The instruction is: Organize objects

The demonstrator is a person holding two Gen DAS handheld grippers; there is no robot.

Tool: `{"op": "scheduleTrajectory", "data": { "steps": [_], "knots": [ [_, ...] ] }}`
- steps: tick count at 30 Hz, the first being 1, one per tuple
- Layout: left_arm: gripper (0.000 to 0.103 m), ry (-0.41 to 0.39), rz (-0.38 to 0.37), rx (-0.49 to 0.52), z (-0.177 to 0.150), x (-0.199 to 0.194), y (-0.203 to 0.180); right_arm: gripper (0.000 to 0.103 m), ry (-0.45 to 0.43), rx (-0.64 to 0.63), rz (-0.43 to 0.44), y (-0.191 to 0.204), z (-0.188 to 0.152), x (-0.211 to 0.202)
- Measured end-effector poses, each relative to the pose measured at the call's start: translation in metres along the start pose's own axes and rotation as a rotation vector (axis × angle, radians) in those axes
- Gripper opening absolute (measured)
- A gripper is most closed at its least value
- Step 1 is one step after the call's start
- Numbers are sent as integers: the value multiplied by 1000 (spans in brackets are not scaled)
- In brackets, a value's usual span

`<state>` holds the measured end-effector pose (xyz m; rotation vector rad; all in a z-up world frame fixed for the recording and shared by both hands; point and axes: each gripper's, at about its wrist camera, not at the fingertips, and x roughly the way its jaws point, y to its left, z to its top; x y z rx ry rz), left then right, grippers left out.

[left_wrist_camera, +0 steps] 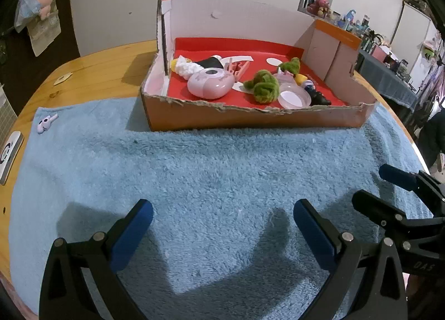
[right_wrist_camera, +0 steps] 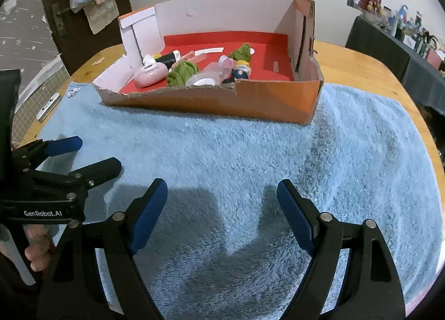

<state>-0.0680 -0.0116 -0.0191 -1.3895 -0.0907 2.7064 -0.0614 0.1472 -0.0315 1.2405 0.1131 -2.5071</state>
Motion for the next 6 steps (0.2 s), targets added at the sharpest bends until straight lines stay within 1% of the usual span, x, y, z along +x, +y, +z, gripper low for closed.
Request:
{"op": "scheduleTrajectory", "data": {
  "steps": [6],
  "knots": [
    [103, 2, 18, 3, 0, 4, -1, 81, 8, 3, -5, -1, -3, 4]
  ]
}}
